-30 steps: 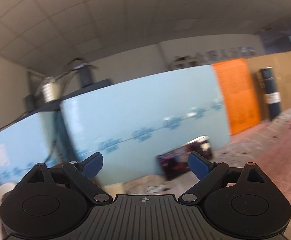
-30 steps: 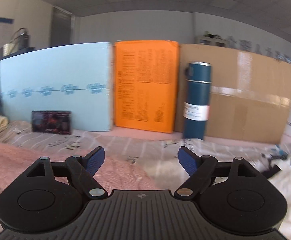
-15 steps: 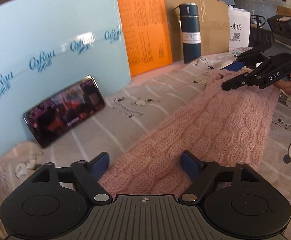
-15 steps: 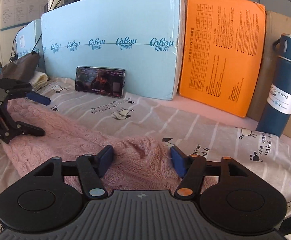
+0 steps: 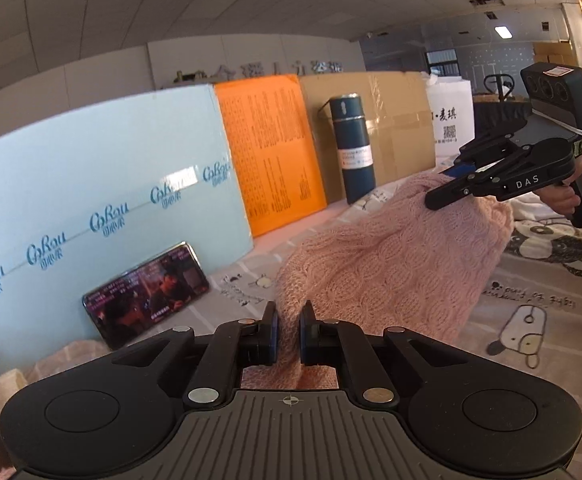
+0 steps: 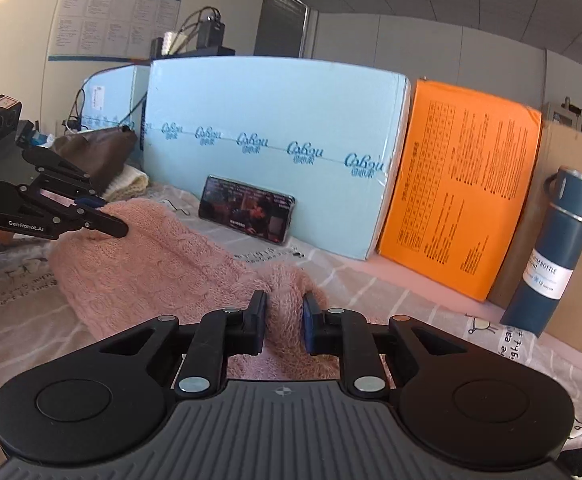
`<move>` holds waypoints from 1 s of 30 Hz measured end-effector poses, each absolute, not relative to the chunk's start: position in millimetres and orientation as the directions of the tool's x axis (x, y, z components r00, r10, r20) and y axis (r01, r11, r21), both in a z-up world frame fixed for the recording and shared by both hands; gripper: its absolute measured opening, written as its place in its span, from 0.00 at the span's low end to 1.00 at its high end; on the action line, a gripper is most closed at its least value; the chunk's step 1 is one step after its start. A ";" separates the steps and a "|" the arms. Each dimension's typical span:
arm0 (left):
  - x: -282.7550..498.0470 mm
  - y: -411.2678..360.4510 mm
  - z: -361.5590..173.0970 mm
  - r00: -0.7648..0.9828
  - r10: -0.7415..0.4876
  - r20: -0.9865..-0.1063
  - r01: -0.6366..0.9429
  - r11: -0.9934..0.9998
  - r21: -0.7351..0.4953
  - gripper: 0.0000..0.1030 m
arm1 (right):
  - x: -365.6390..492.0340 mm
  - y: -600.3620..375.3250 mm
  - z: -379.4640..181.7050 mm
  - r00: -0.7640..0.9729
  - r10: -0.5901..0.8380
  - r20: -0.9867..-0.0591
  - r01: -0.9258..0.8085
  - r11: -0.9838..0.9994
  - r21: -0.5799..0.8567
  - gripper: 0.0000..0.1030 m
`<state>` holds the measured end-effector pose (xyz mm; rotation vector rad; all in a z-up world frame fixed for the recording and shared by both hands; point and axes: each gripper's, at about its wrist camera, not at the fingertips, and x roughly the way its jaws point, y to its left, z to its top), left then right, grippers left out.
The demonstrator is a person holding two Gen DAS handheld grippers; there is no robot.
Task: Fold clothes
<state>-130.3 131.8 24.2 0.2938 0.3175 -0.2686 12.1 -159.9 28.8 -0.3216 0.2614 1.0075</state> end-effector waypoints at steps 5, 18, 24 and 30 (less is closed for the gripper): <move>-191.2 108.3 27.9 0.931 -0.230 -0.282 0.304 0.919 0.252 0.08 | -43.6 -190.1 37.5 0.516 0.804 -0.296 -0.857 0.480 -0.189 0.16; -253.6 96.0 -9.7 0.821 -0.283 -0.496 0.383 0.917 0.112 0.14 | -125.9 -231.6 -8.6 0.519 0.724 -0.455 -0.842 0.525 -0.126 0.13; -265.4 120.5 8.2 0.859 -0.365 -0.360 0.386 0.923 -0.016 0.52 | -125.5 -248.0 7.1 0.435 0.822 -0.366 -0.880 0.475 0.022 0.55; -253.8 163.7 27.4 0.972 0.000 -0.235 -0.011 0.999 -0.047 0.76 | -64.6 -258.1 27.2 0.590 0.767 -0.254 -0.747 0.637 0.188 0.68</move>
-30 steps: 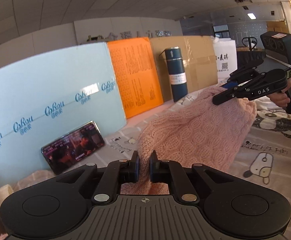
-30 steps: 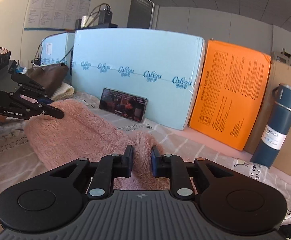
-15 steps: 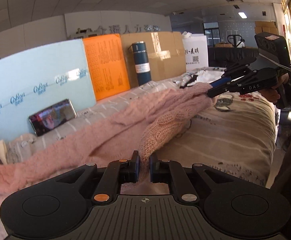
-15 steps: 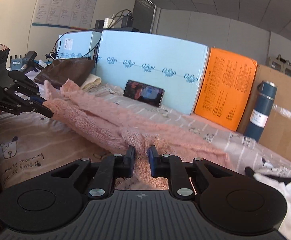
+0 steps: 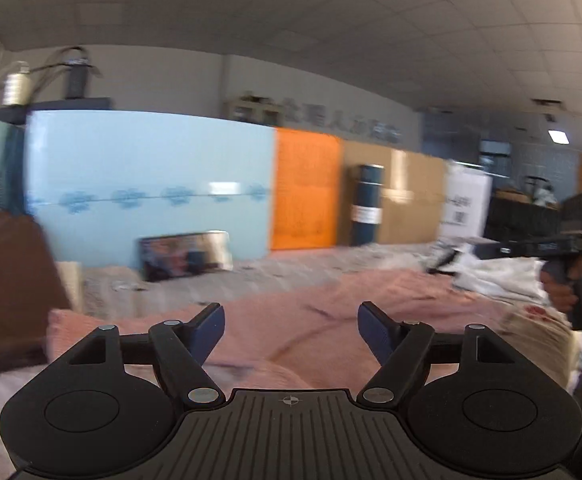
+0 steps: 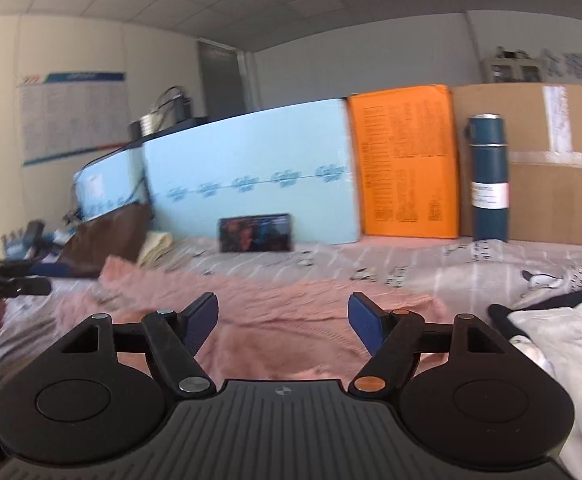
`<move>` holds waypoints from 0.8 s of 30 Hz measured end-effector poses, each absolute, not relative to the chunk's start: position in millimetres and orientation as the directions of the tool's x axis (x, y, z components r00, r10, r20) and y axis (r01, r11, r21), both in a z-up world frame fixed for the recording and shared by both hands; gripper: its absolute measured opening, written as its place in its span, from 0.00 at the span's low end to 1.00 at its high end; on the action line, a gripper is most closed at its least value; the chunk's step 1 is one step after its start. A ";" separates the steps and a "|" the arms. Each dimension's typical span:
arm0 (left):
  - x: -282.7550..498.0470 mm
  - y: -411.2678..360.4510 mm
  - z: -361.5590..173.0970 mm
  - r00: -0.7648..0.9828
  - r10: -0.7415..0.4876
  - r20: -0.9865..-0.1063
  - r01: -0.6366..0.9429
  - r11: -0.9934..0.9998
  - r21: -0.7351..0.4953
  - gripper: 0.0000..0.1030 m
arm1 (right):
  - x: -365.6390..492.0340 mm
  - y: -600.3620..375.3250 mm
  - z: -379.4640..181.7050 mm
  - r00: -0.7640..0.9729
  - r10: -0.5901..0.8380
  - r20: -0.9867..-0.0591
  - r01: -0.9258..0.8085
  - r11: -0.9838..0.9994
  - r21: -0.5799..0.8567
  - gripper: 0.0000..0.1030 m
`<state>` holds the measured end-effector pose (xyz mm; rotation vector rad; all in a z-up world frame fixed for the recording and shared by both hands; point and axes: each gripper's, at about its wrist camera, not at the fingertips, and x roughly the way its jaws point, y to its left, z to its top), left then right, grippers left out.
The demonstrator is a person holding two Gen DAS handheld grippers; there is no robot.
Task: Fold clothes
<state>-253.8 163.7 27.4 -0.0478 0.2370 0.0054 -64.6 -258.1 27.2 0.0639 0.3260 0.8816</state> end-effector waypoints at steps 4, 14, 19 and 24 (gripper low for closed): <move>-228.1 197.5 23.8 0.900 0.349 -0.261 -0.360 0.933 0.005 0.79 | -5.2 -259.2 25.1 0.706 0.647 -0.287 -0.577 0.761 0.297 0.68; -180.6 220.5 -0.5 0.791 0.503 -0.348 -0.409 0.858 0.311 0.78 | 87.8 -224.4 -8.5 0.670 0.544 -0.505 -0.423 0.839 0.342 0.68; -156.3 215.8 -12.3 0.777 0.486 -0.401 -0.328 0.855 0.401 0.47 | 88.1 -202.3 -26.7 0.632 0.521 -0.573 -0.448 0.850 0.279 0.51; -148.1 210.2 -13.5 0.788 0.477 -0.388 -0.312 0.854 0.416 0.04 | 61.5 -186.7 -24.2 0.681 0.498 -0.537 -0.523 0.844 0.119 0.17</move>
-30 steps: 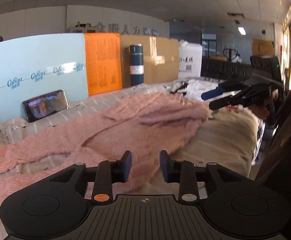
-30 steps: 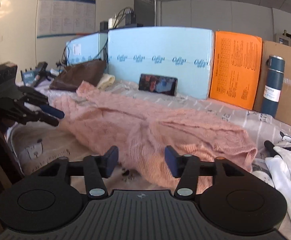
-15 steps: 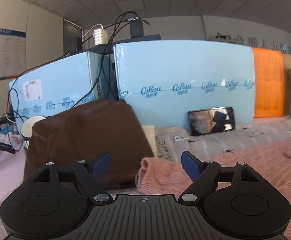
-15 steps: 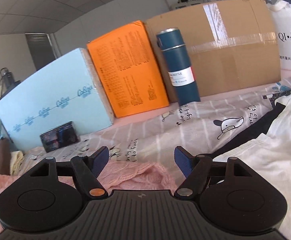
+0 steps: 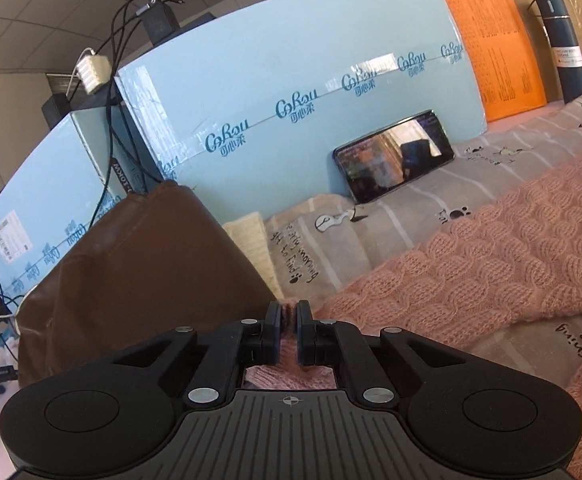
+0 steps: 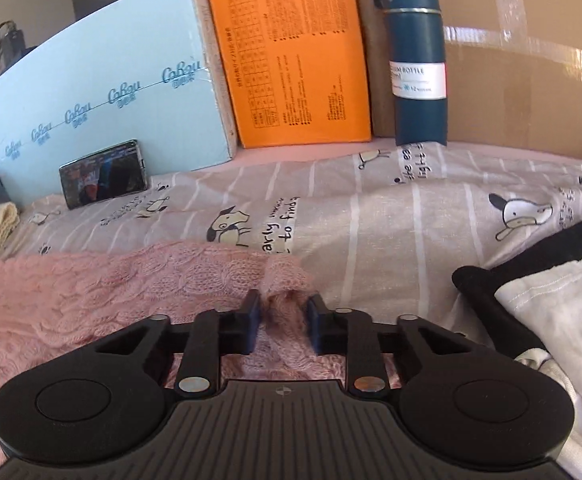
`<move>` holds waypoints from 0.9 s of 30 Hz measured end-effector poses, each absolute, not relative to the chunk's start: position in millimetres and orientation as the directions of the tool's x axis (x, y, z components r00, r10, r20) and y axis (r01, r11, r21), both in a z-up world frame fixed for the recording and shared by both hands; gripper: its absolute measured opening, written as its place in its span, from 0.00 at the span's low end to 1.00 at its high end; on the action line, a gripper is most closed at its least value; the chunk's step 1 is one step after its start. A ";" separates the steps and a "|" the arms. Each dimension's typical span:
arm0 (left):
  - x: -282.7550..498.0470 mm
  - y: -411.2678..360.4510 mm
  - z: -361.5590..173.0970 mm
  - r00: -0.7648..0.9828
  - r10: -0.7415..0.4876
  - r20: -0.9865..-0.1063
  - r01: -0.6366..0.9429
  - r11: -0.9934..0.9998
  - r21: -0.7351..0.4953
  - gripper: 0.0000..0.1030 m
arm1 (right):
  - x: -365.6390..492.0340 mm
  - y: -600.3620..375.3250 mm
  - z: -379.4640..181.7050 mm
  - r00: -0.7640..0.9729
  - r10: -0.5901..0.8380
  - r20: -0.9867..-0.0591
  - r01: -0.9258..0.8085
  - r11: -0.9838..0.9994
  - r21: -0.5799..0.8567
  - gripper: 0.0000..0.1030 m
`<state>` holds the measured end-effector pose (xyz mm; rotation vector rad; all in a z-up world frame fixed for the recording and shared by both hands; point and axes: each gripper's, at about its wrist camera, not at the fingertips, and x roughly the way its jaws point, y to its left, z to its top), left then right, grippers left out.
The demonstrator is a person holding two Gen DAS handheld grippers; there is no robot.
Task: Fold clothes
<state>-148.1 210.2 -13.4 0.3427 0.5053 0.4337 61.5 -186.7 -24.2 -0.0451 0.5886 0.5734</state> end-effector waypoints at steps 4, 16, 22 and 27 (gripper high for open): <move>-142.8 208.9 1.7 0.806 0.506 -0.307 -0.359 0.830 0.426 0.04 | 33.9 -177.7 -14.2 0.794 0.445 -0.414 -0.516 0.854 -0.071 0.13; -57.3 228.5 -4.8 0.774 0.501 -0.387 -0.309 0.832 0.460 0.04 | 68.5 -193.1 -15.1 0.887 0.269 -0.375 -0.360 0.912 -0.196 0.13; -42.5 232.4 -17.0 0.714 0.576 -0.399 -0.314 0.772 0.553 0.22 | 91.2 -199.1 -29.4 0.838 0.236 -0.492 -0.351 0.924 -0.155 0.46; -89.6 243.8 25.8 0.753 0.587 -0.296 -0.447 0.787 0.424 0.54 | 78.5 -212.9 -12.7 0.876 0.228 -0.425 -0.311 0.940 -0.137 0.59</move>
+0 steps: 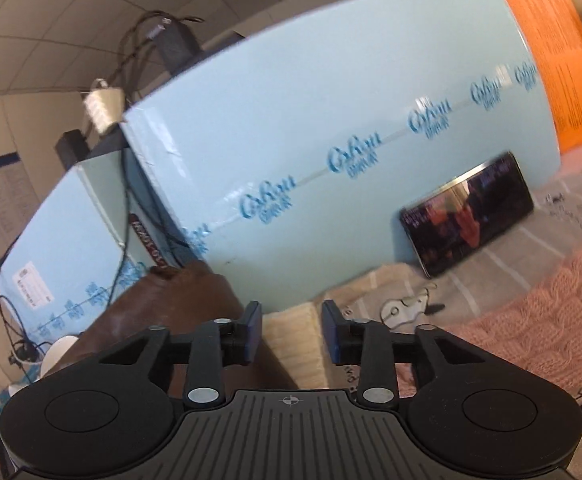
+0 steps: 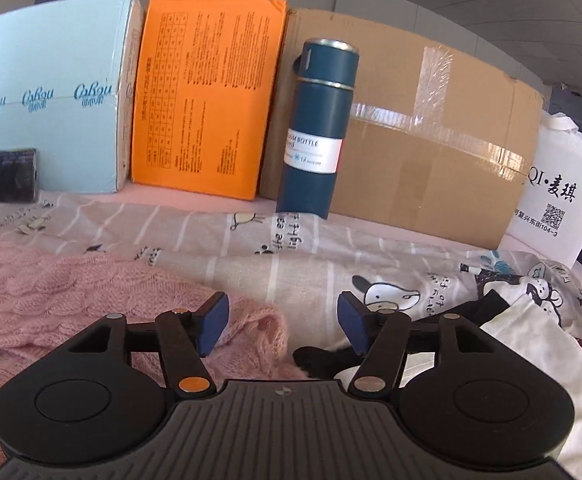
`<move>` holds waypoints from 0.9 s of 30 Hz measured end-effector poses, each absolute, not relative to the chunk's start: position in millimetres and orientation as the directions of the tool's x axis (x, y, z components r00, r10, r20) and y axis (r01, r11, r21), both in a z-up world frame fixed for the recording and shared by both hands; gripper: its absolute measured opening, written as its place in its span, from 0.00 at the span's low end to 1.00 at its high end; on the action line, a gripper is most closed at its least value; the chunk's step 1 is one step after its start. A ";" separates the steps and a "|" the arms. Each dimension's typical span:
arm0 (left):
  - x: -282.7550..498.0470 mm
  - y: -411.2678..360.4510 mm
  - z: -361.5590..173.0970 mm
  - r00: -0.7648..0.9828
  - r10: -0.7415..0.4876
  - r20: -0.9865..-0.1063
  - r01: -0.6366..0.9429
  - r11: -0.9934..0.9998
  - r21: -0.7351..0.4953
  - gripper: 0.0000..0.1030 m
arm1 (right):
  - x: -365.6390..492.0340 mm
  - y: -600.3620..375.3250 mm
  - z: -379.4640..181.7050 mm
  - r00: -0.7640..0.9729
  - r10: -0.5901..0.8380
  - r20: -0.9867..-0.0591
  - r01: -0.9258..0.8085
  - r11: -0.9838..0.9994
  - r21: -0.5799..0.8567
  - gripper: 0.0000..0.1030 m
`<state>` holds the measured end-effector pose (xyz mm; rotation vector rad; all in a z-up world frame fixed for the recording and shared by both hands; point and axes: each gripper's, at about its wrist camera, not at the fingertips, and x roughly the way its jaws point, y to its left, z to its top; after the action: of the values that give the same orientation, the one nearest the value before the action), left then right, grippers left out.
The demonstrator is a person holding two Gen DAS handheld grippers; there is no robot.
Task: Fold clothes
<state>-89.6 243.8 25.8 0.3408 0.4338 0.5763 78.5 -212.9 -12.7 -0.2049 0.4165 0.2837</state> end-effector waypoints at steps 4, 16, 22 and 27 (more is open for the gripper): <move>-150.6 241.1 35.6 0.774 0.543 -0.325 -0.481 0.839 0.256 0.64 | 49.5 -219.3 12.6 0.884 0.325 -0.337 -0.370 0.926 -0.078 0.62; -209.9 204.4 -18.8 0.766 0.280 -0.579 -0.336 0.942 0.012 0.32 | -0.3 -174.8 -2.6 0.457 0.751 -0.477 -0.727 0.624 0.286 0.54; -193.6 194.3 -8.7 0.794 0.369 -0.484 -0.325 0.929 0.174 0.10 | -28.5 -172.2 -17.9 0.400 0.756 -0.518 -0.777 0.580 0.245 0.07; -170.3 194.3 -6.3 0.763 0.430 -0.483 -0.322 0.900 0.294 0.17 | -62.1 -226.7 7.9 0.382 0.865 -0.326 -0.820 0.480 0.313 0.07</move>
<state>-170.3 194.3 -6.3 0.1990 0.5713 0.4119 -62.1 -226.7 7.9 0.1058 0.4809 1.0770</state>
